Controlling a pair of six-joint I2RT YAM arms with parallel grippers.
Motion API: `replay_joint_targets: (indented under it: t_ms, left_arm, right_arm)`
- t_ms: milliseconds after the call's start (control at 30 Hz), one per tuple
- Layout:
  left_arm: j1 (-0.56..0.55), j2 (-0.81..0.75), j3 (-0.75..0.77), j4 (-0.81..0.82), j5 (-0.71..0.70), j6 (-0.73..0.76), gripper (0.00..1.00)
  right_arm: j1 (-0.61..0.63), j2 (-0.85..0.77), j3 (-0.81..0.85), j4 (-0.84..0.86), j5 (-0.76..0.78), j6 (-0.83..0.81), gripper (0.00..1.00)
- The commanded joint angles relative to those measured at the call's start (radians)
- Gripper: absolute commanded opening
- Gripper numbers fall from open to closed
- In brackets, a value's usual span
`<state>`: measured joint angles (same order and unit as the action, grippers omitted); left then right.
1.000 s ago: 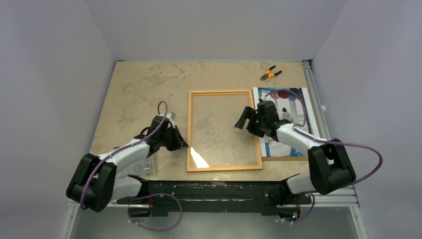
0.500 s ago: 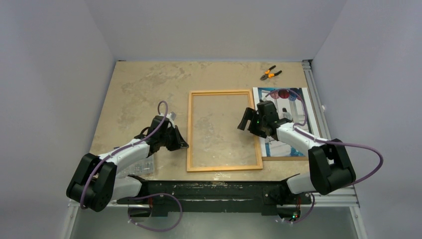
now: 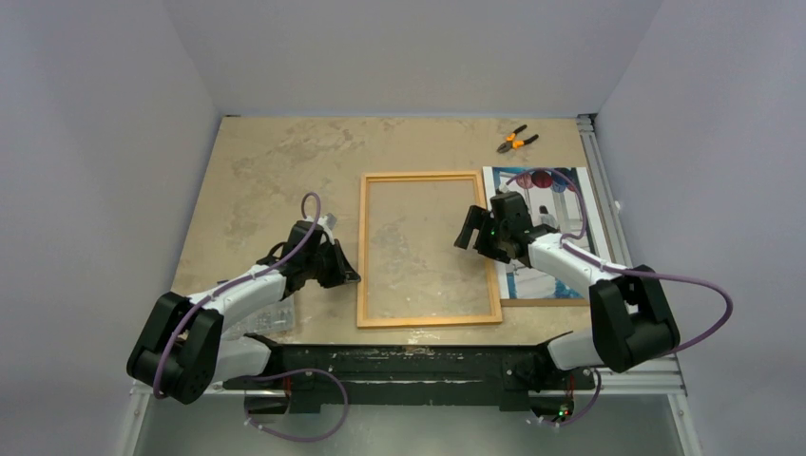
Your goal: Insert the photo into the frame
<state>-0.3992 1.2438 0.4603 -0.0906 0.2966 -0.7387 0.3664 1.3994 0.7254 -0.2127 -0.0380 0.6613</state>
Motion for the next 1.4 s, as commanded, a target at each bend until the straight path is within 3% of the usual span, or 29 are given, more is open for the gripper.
replay_joint_targets:
  t_ms: [0, 1367]
  left_arm:
    - [-0.001, 0.033, -0.022, -0.054, -0.047, 0.042, 0.0]
    - [0.0, 0.029, -0.023, -0.055, -0.044, 0.042, 0.0]
  right_arm:
    - [0.004, -0.039, 0.042, -0.015, 0.035, -0.024, 0.85]
    - [0.013, -0.069, 0.077, -0.071, 0.017, -0.044, 0.84]
